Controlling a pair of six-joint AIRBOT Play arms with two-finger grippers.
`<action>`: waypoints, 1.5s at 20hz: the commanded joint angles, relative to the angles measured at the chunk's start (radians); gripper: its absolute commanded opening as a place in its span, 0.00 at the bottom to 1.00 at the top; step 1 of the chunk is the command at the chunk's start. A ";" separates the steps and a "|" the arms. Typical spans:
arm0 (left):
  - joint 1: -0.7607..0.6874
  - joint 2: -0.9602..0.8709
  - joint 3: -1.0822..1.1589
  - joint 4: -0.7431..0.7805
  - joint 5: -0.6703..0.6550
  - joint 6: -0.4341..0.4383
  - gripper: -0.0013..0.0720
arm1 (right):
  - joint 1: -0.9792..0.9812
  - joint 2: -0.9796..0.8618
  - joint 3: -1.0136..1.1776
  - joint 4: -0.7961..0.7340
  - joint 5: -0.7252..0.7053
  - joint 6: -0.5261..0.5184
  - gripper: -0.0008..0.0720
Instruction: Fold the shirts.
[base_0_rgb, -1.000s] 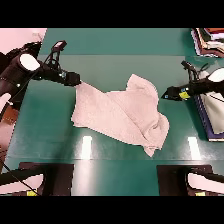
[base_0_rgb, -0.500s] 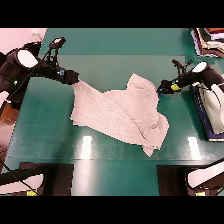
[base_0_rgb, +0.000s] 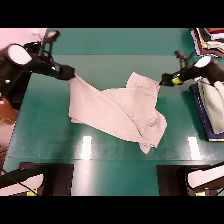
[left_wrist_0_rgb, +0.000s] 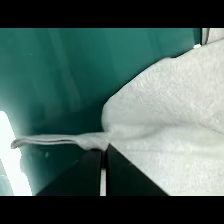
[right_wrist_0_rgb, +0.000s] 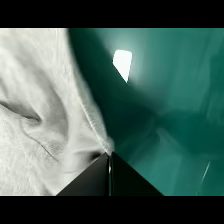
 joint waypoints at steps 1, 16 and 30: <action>0.040 0.125 0.095 0.058 0.001 -0.033 0.05 | -0.069 0.194 0.019 0.003 -0.058 -0.006 0.03; 0.062 0.561 0.457 -0.007 0.089 -0.041 0.05 | -0.147 0.690 0.499 -0.063 0.001 -0.039 0.03; 0.062 0.303 -0.052 -0.002 -0.241 -0.107 0.05 | -0.146 0.275 0.497 -0.122 0.367 0.037 0.03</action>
